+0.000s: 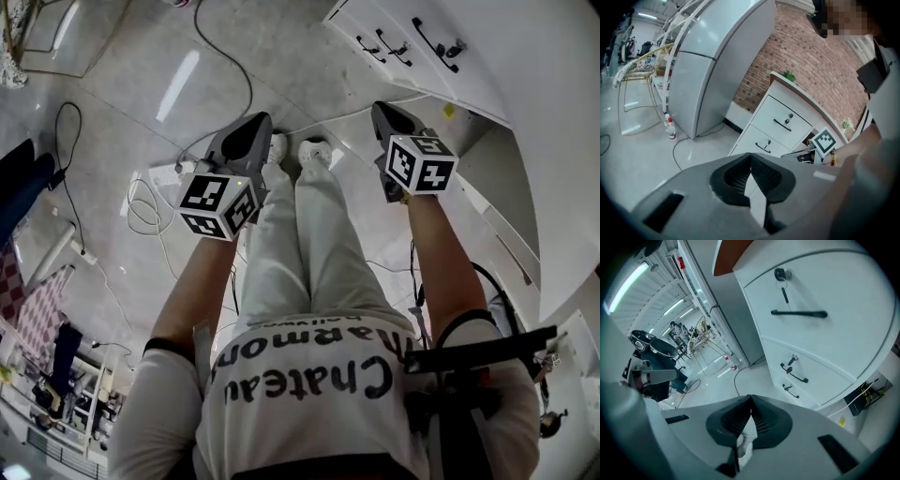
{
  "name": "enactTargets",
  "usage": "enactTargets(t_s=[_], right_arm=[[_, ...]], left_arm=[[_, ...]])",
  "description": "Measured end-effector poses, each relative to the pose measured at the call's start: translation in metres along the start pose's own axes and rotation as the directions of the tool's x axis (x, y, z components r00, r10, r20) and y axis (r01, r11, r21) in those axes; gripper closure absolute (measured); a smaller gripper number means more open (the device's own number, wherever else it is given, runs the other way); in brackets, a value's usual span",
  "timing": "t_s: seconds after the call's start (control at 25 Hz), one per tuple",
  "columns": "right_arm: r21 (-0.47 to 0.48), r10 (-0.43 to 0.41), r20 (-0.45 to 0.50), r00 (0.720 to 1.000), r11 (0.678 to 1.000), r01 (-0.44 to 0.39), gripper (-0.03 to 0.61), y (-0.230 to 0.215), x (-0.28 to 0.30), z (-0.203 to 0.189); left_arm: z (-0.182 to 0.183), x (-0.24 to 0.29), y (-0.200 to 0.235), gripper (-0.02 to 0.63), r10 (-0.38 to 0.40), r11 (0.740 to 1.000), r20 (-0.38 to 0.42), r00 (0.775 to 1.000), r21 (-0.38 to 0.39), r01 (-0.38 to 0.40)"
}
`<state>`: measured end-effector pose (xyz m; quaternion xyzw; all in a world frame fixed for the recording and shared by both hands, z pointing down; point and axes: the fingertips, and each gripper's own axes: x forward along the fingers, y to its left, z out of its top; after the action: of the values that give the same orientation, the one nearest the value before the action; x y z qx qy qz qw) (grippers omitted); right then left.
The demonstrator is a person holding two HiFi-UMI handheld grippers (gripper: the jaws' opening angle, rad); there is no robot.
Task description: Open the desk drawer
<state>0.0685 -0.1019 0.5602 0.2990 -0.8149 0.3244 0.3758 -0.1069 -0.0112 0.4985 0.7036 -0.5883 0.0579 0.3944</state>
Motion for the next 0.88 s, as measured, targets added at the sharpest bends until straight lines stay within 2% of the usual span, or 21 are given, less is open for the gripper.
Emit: enactTargets(t_s=[0.2,0.32,0.44,0.6,0.88], right_arm=[[0.006,-0.028,-0.029,0.999,1.0,0.028,0.565,-0.009,0.031,-0.022],[-0.015,-0.024,-0.043,0.999,1.0,0.024,0.565,-0.009,0.049,-0.037],[-0.04,-0.04,-0.055,0.998,0.998,0.038,0.565,-0.018,0.074,-0.053],[-0.014,-0.073,-0.004,0.997,0.997,0.073,0.565,-0.036,0.109,-0.064],[-0.003,-0.117,0.048,0.992,0.993,0.117,0.565,-0.071,0.171,-0.081]], left_arm=[[-0.01,0.007,0.023,0.598,0.044,0.999,0.05,0.998,0.021,-0.045],[-0.024,0.016,0.036,0.598,0.041,0.999,0.053,0.998,-0.01,-0.04],[-0.043,0.037,0.053,0.598,0.023,1.0,0.037,0.999,0.012,-0.023],[-0.061,0.072,0.082,0.598,-0.016,0.999,0.021,1.0,0.043,0.015],[-0.058,0.135,0.126,0.598,-0.059,0.994,0.096,0.994,0.092,0.05]])
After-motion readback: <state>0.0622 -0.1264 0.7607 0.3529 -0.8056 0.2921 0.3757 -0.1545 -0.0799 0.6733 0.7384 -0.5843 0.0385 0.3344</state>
